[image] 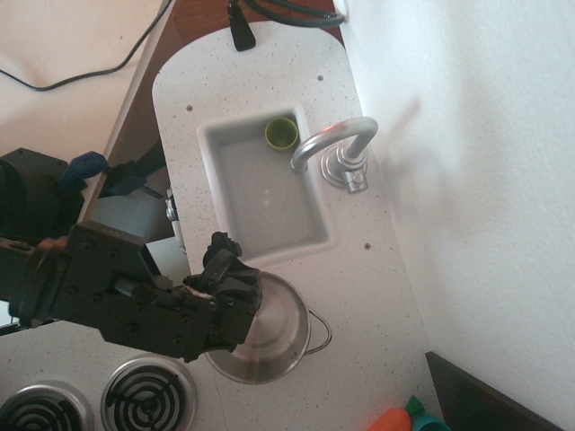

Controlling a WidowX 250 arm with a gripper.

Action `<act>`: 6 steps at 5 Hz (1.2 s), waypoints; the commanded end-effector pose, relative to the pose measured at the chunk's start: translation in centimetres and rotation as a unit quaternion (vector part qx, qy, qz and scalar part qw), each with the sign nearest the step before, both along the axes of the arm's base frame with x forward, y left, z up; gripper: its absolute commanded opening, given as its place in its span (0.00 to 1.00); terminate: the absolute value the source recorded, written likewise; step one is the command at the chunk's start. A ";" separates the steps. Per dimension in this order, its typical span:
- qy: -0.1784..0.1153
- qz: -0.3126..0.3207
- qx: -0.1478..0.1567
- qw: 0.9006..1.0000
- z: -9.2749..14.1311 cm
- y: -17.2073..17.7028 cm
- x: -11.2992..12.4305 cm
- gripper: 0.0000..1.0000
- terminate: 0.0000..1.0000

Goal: Pick up pot

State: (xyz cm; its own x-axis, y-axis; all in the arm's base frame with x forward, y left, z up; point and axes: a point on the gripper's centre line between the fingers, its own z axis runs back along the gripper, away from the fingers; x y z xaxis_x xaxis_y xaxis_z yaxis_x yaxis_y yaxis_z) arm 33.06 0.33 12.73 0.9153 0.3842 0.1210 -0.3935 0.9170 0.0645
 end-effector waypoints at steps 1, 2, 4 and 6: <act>0.000 0.000 0.000 1.000 0.0 0.0 0.0 1.00 0.00; 0.003 0.000 -0.003 1.000 -0.8 -0.1 0.2 1.00 0.00; 0.003 0.020 -0.025 0.999 -3.4 -0.8 0.7 1.00 0.00; 0.011 0.027 -0.021 0.999 -4.7 -0.7 0.3 1.00 0.00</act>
State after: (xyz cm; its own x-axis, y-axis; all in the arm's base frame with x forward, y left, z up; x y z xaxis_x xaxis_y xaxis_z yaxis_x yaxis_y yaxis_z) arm 33.08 -0.58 7.15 0.8951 0.4414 0.0636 -0.4446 0.8943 0.0504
